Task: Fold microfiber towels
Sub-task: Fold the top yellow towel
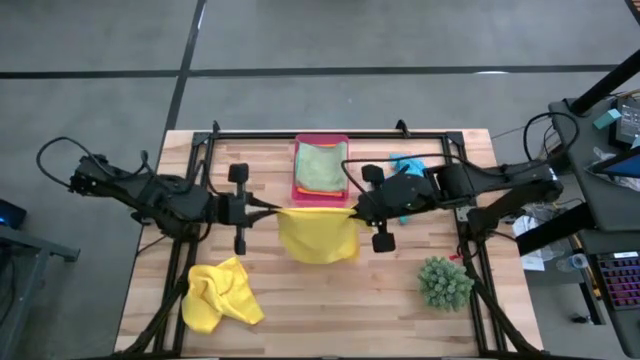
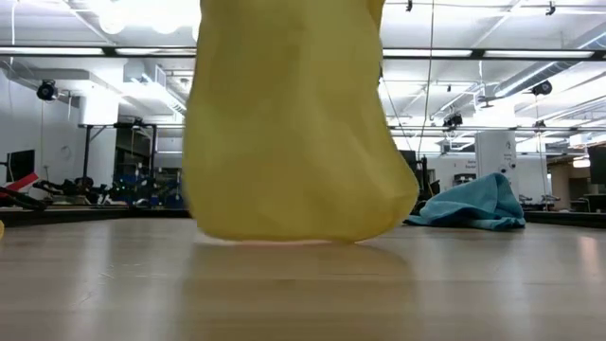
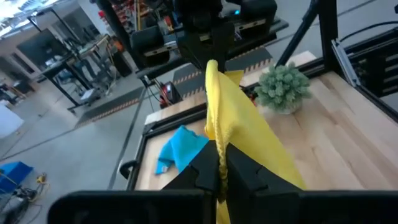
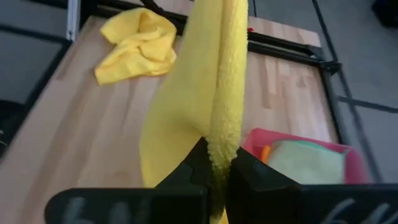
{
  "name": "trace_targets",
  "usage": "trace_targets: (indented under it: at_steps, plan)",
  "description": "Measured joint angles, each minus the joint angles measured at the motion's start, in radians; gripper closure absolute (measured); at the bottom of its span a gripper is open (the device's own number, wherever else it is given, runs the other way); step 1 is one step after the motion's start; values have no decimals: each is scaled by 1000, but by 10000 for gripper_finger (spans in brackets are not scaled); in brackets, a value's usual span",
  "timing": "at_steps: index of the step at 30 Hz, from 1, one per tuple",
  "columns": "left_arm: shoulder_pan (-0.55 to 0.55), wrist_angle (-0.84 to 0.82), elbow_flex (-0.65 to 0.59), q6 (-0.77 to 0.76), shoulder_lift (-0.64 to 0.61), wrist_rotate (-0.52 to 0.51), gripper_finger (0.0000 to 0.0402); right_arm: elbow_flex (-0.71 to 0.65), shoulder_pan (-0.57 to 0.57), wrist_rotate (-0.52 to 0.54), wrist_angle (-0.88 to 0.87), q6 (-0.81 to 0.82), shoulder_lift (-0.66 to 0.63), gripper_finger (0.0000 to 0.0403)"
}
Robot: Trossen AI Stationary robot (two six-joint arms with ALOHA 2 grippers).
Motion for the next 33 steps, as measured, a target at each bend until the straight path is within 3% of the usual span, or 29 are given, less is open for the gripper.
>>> trace_targets:
  at_steps: [5, 7, 10, 13, 17, 21, 28, 33]
  plan:
    - [29, -2, 0, 47, -5, -16, 401, 131, -25, 110, -129, -76, 51, 391]
    - [44, -19, 0, 73, -7, -66, 401, 174, -42, 140, -173, -89, 71, 391]
    - [63, -52, 0, 90, -14, -132, 401, 230, -58, 143, -234, -86, 93, 391]
    - [64, -52, 0, 92, -20, -125, 401, 276, -59, 138, -306, -57, 114, 391]
    - [45, -62, -7, 67, -15, 13, 401, 318, -50, -8, -397, 0, 143, 391]
    - [8, -80, -37, -8, 1, 45, 401, 299, -12, -135, -384, 41, 155, 391]
    - [-85, -162, -71, -226, 79, 66, 401, 164, 100, -205, -320, 127, 199, 390]
    - [-145, -152, -73, -382, 170, 201, 401, 50, 181, -235, -213, 180, 228, 390]
